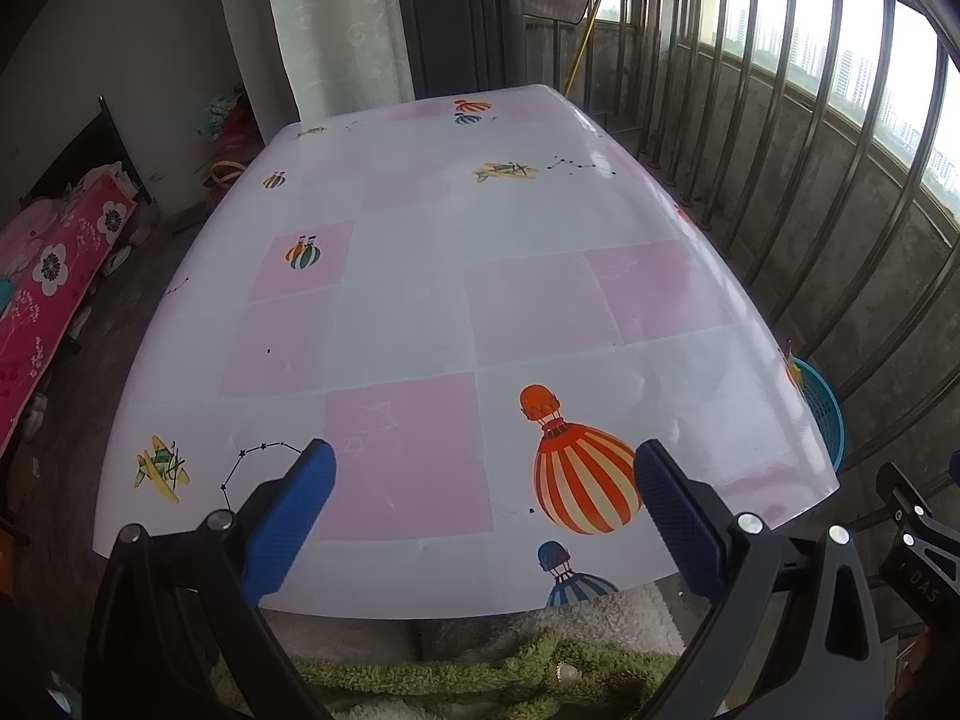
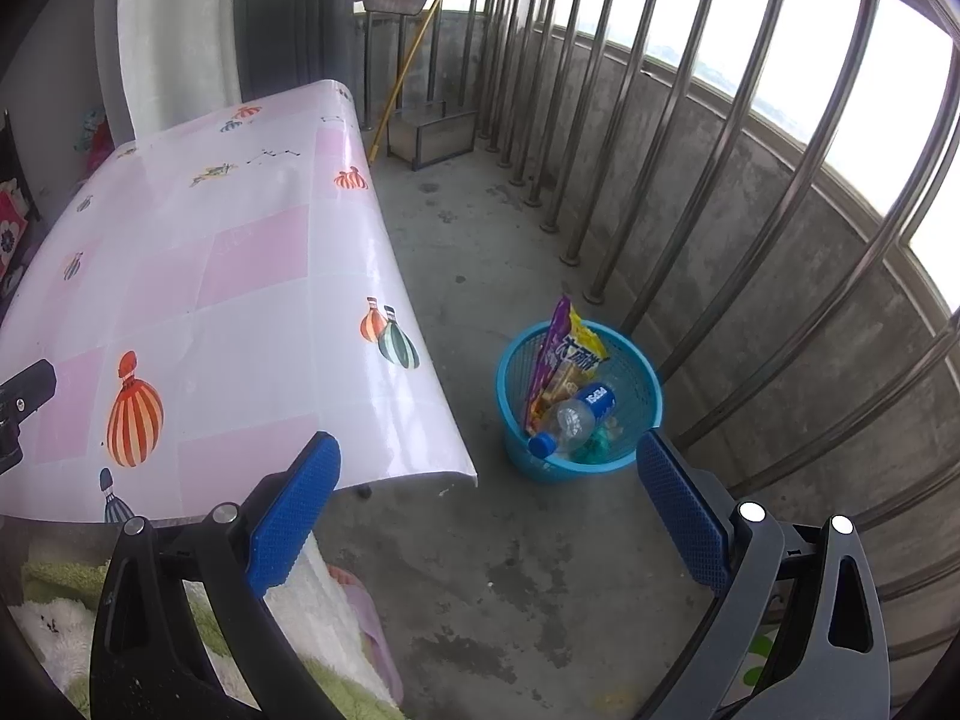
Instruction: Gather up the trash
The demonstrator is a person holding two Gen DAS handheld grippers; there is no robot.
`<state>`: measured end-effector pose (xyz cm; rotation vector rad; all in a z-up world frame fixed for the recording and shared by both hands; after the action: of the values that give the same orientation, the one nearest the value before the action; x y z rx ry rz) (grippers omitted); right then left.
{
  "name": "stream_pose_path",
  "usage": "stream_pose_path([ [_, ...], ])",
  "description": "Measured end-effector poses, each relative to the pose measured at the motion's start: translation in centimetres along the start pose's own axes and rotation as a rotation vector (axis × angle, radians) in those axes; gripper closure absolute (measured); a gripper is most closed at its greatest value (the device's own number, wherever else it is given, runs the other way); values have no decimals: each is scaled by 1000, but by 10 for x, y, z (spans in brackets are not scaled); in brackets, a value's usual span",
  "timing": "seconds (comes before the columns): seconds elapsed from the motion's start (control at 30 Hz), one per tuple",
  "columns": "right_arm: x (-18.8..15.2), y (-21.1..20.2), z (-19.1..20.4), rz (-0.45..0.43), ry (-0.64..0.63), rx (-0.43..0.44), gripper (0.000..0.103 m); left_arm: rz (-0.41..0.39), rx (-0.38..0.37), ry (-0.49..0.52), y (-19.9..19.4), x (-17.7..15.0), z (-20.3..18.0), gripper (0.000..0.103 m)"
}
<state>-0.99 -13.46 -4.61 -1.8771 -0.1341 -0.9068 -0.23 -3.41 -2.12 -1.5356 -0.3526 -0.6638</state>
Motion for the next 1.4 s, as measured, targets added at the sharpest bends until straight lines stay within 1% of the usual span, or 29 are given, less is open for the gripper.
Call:
stream_pose_path([
  [1.4, 5, -1, 0, 1, -1, 7, 8, 1, 23, -14, 1, -4, 3, 6],
])
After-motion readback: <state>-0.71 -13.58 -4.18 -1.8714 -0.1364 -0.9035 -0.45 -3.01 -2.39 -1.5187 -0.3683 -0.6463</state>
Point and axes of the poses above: each gripper's, at about its wrist camera, not at the fingertips, and y roughly the way its jaws point, z to its left, x to its top, the point moved 2 cm from there along y, roughly the way its jaws point, and after that the axes turned 3 degrees about -y, right-handed, at the moved point
